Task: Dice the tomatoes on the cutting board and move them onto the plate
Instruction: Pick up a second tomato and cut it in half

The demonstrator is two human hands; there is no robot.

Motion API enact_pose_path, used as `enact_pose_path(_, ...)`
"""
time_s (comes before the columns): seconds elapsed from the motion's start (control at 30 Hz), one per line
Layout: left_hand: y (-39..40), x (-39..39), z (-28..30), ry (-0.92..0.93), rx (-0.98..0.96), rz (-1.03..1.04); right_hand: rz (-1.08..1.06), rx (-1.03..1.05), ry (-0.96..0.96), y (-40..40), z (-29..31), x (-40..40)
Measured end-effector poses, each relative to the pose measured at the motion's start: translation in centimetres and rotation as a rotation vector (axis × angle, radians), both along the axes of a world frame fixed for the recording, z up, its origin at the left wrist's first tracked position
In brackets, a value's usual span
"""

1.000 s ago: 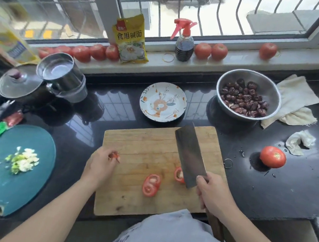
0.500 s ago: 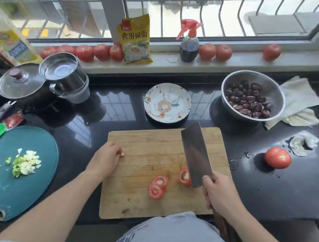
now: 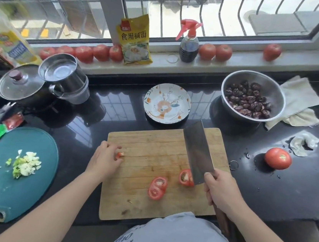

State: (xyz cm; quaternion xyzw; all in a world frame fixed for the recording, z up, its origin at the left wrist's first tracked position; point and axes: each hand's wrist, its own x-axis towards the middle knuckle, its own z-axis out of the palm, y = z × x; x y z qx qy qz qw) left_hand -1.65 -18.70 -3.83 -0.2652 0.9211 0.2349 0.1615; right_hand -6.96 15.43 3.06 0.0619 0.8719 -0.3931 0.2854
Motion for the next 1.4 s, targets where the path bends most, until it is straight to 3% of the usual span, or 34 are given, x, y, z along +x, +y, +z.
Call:
enact_pose_path(0.27,15.1,-7.7,5.1,0.35,0.187,-0.104,-0.183,-0.027,0.068,4.9,1.6,-1.4)
enact_pose_path(0.43,26.8,-12.5,4.1,0.183,0.29,-0.476,-0.394,-0.021,0.093,11.9,2.0,-1.7)
enact_pose_path(0.57,36.0,-15.3,2.5,0.082,0.244,-0.701,-0.563,0.021,0.131,17.5,1.7,-1.8)
enact_pose_path(0.73,43.8,-18.8,-0.3,0.035,0.354,-0.579,-0.619,0.1,0.151,22.7,1.9,-1.9)
enact_pose_path(0.83,45.7,-19.6,-2.2,0.013,0.316,-0.545,-0.602,0.114,0.13,24.5,1.9,-1.8)
enact_pose_path(1.0,43.6,-19.9,-1.3,0.099,0.401,-0.428,-0.564,0.084,0.118,24.8,1.9,-2.1)
enact_pose_path(1.17,32.2,-16.2,3.2,0.236,0.581,-0.096,-0.383,-0.002,0.077,20.4,1.6,-3.3)
enact_pose_path(1.27,22.8,-10.7,5.5,0.334,0.526,0.155,-0.195,-0.07,0.022,15.6,0.7,-3.4)
enact_pose_path(1.4,12.5,-1.8,5.8,0.368,0.314,0.419,0.176,-0.023,0.042,8.7,-0.5,-1.7)
